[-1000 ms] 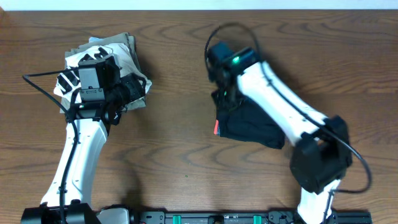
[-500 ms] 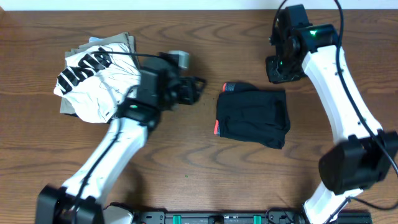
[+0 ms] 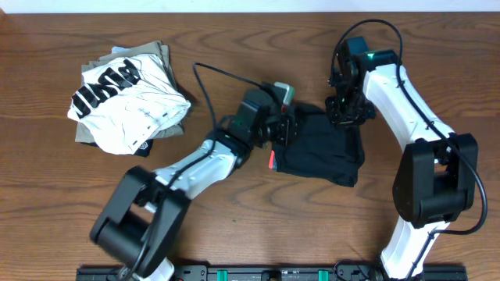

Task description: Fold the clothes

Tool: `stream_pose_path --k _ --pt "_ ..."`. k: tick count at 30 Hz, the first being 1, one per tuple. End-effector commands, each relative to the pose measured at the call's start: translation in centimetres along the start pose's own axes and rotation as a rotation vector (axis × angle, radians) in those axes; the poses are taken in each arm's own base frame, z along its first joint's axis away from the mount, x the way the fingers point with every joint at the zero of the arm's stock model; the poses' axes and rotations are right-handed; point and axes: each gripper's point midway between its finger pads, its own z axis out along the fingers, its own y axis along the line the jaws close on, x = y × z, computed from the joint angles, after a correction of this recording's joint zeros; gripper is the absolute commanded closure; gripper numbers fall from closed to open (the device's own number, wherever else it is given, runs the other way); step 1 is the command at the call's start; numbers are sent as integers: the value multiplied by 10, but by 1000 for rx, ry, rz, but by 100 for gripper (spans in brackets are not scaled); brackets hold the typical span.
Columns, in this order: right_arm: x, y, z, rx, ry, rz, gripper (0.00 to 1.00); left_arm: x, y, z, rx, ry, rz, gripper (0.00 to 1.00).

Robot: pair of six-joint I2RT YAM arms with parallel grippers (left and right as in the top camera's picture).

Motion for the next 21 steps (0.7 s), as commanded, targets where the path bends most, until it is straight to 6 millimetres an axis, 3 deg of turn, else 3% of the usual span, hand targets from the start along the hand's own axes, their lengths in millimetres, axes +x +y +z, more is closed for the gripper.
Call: stream_pose_path --k 1,6,12,15,21 --pt "2 -1 14 -11 1 -5 80 16 1 15 -8 44 -13 54" --pt "-13 -5 35 -13 -85 2 78 44 -5 27 -4 123 -27 54" --pt "-22 -7 49 -8 -146 50 68 73 -11 28 -21 220 -31 54" --pt "-17 -7 53 -7 -132 53 66 79 -9 26 -36 242 -36 54" --pt "8 -9 63 -1 -45 93 66 77 22 22 -166 227 -45 53"
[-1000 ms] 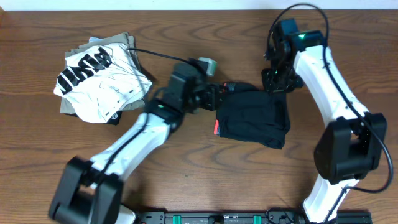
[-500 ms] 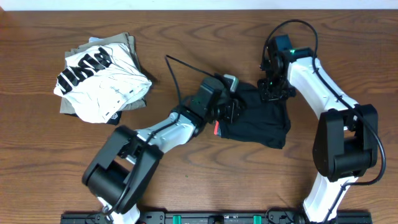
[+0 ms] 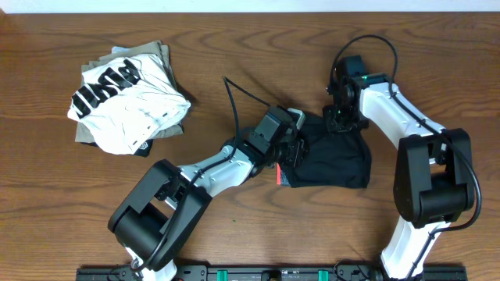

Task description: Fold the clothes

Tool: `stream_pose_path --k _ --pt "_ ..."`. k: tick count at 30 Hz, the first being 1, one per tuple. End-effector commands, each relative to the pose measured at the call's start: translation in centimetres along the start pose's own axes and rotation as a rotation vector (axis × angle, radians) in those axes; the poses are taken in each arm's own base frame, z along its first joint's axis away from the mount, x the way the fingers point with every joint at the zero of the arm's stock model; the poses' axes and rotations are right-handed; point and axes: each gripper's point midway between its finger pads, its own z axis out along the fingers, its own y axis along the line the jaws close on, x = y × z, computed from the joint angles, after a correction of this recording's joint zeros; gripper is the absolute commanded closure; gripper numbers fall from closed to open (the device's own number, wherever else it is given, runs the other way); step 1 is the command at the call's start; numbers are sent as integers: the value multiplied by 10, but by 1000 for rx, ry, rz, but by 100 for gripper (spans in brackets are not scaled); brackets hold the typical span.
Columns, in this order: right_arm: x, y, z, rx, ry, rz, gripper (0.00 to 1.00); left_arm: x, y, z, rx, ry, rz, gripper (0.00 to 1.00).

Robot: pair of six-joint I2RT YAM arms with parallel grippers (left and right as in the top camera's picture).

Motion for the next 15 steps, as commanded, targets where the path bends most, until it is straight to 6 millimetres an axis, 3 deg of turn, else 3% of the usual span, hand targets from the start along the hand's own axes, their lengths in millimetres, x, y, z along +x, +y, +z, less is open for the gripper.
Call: stream_pose_path --k 1,5,11,15 --pt "19 -6 9 15 57 53 65 -2 23 0 -85 -5 -25 53" --pt "21 -7 11 16 62 53 64 0 24 0 -83 6 -30 53" --pt "1 -4 6 6 -10 50 58 6 6 0 13 45 -33 53" --pt "-26 -7 -31 28 -79 35 46 -10 -1 -14 29 -6 26 53"
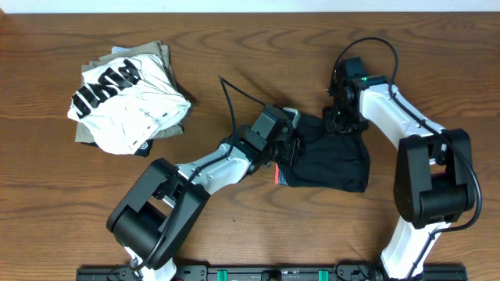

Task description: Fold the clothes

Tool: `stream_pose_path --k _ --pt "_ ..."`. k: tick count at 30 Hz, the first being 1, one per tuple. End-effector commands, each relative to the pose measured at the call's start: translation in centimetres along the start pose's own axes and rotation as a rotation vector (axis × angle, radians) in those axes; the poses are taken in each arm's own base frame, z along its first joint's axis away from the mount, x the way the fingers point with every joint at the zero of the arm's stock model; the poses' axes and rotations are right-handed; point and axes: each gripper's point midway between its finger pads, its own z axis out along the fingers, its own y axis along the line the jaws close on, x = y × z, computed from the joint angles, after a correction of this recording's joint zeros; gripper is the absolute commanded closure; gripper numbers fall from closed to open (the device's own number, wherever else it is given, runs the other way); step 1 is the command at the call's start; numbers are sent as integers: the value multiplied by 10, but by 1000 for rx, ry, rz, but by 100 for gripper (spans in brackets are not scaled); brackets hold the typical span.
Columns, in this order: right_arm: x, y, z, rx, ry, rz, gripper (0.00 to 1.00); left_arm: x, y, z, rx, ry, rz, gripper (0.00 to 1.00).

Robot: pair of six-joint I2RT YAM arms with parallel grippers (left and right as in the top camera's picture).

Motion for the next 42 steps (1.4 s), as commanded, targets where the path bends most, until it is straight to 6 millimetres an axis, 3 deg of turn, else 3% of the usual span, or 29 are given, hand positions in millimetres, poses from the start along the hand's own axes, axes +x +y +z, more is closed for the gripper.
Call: stream_pose_path --k 1,6,8,10,14,18,23,30,38,42 --pt "-34 -9 -43 43 -104 10 45 -17 -12 -17 35 -46 69 53" --pt "-59 -11 -130 47 -229 24 41 -66 -10 -59 -31 -232 93 53" --pt "-55 -11 -151 44 -245 25 43 -88 -6 -76 -71 -324 106 52" --pt "-43 -12 -157 42 -219 43 48 -106 -2 -87 -74 -394 120 53" --pt "-13 -9 -139 23 -93 106 71 -119 12 -89 -60 -427 105 53" --pt "10 3 -107 -42 5 124 83 -123 21 -72 5 -377 92 53" --pt "48 8 -64 -63 126 165 83 -129 28 -44 50 -325 107 53" --pt "79 6 -33 -54 201 168 82 -121 44 -5 46 -259 109 53" --pt "86 4 -10 -55 184 176 76 -72 46 36 153 -91 62 53" --pt "67 -6 -5 -9 93 171 70 -45 42 41 148 15 26 53"
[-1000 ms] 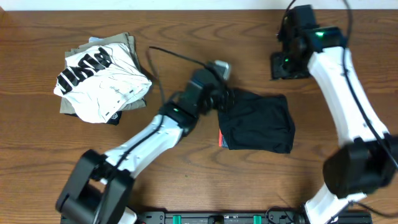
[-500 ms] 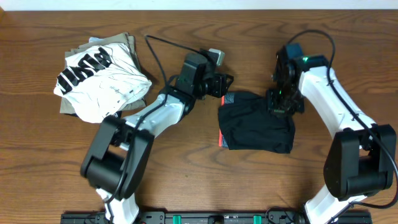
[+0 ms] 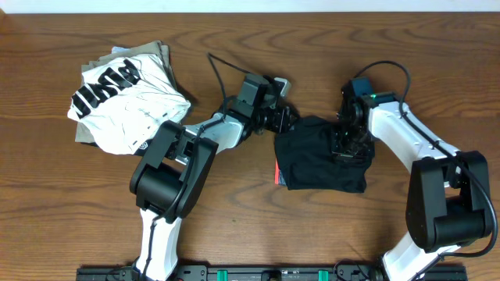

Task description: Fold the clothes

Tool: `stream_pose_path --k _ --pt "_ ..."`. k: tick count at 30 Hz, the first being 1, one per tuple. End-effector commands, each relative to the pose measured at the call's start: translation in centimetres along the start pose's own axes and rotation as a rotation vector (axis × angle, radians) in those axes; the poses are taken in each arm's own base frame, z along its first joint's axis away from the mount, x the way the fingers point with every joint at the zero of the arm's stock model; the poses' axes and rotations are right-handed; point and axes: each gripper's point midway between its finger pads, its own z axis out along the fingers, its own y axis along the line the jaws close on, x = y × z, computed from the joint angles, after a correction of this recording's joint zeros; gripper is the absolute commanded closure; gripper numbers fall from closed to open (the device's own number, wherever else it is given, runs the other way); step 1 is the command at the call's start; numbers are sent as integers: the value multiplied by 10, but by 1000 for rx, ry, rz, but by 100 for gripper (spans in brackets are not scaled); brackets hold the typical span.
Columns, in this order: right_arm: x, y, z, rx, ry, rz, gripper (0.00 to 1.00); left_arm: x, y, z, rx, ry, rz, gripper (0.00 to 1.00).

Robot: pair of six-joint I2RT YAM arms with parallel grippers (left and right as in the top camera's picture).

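A black garment [image 3: 316, 164] lies folded in the middle of the table, a red tag [image 3: 276, 174] showing at its lower left edge. My left gripper [image 3: 286, 120] is at the garment's upper left corner, touching or just off the cloth; its jaws are too small and dark to read. My right gripper [image 3: 344, 148] is low over the right part of the garment, its fingers lost against the black cloth.
A pile of folded clothes [image 3: 125, 97], a white shirt with black lettering on top of khaki pieces, sits at the far left. The brown wooden table [image 3: 250, 226] surrounds both. A black rail [image 3: 258, 273] runs along the near edge.
My left gripper has moved up and left, from over the garment's left side to its upper left corner. The right gripper has moved from the top right corner down onto the cloth. The garment reaches further left.
At first both grippers were at the black garment's top edge, the cloth lying loosely. Then the left gripper was lower on the left side and the garment looked squarer. It stayed so, and now the left gripper is off at the corner and the right is over the cloth.
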Motion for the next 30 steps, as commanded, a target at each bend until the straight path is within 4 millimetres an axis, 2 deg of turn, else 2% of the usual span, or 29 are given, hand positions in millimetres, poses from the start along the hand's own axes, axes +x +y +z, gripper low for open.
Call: stream_pose_path --k 1,6,7,8,12,17,23,24,30 --pt "-18 -9 0 59 -85 3 67 32 -14 6 52 120 -30 53" --pt "-61 -6 -7 52 -259 -92 63 68 -27 0 115 269 -120 53" --pt "-78 -1 -13 39 -331 -126 62 79 -28 -4 114 318 -170 54" --pt "-87 2 -16 33 -367 -139 61 83 -28 -5 115 337 -193 54" --pt "-103 8 -23 17 -442 -155 59 93 -27 -9 93 379 -263 55" --pt "-96 7 -19 24 -413 -155 59 84 -29 -7 105 345 -238 54" --pt "-73 -7 -11 79 -308 -143 58 48 -29 -7 138 217 -186 53" --pt "-70 -10 -10 94 -295 -141 57 42 -29 -7 141 196 -201 46" --pt "-65 -15 -4 113 -284 -137 55 19 -36 -5 173 114 -190 36"
